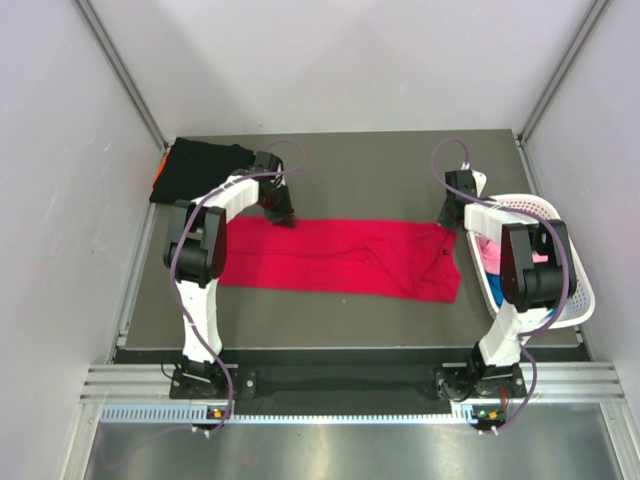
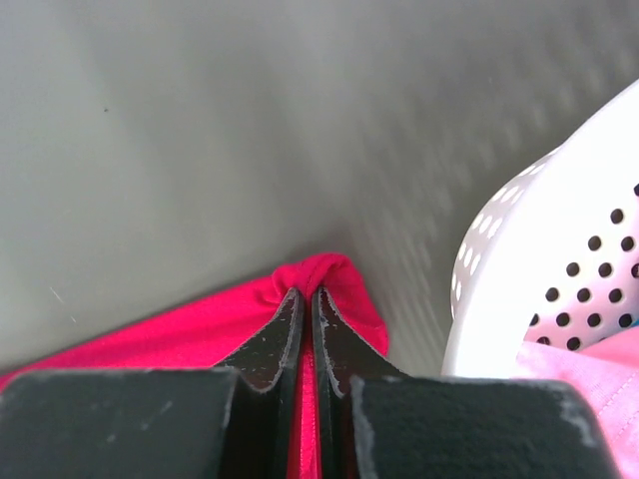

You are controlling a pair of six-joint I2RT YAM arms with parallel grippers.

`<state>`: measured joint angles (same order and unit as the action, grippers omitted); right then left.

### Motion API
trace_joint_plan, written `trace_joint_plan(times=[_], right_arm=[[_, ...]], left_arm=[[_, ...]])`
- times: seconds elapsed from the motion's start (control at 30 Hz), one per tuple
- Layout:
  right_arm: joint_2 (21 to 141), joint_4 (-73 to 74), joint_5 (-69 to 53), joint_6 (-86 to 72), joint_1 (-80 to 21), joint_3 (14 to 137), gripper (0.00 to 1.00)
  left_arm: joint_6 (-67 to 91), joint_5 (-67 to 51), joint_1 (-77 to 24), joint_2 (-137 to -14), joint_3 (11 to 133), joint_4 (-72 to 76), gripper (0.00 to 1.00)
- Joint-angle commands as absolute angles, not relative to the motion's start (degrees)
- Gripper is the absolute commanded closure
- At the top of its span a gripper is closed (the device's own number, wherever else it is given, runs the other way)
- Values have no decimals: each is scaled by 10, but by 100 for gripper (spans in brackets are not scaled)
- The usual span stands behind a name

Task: Fold and stack the t-shirts
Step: Fold the tshirt

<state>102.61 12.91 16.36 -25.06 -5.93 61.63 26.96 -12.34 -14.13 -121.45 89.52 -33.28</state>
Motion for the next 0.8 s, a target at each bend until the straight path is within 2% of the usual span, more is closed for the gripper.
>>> trace_joint_plan(times=[0.0, 0.1, 0.27, 0.37, 0.57, 0.67, 0.77], right_arm=[[1020, 125, 185, -244, -44, 640, 100], [1020, 119, 151, -235, -44, 645, 100], [1003, 163, 107, -220, -53, 681, 78], [977, 201, 107, -209, -59, 691, 69], [898, 266, 77, -193, -64, 674, 62], [850, 282, 22, -180, -65, 648, 60], [813, 291, -89, -150, -67, 598, 56]], left_arm=[[249, -24, -117, -1247, 882, -383, 76], [241, -40, -118, -1239, 895, -388, 76], [230, -119, -120, -1196, 925, -392, 74], [228, -177, -125, -1161, 932, -390, 72], [243, -328, -169, -1089, 869, -281, 67], [259, -359, -199, -1068, 837, -211, 64], [265, -366, -235, -1076, 824, -172, 63]])
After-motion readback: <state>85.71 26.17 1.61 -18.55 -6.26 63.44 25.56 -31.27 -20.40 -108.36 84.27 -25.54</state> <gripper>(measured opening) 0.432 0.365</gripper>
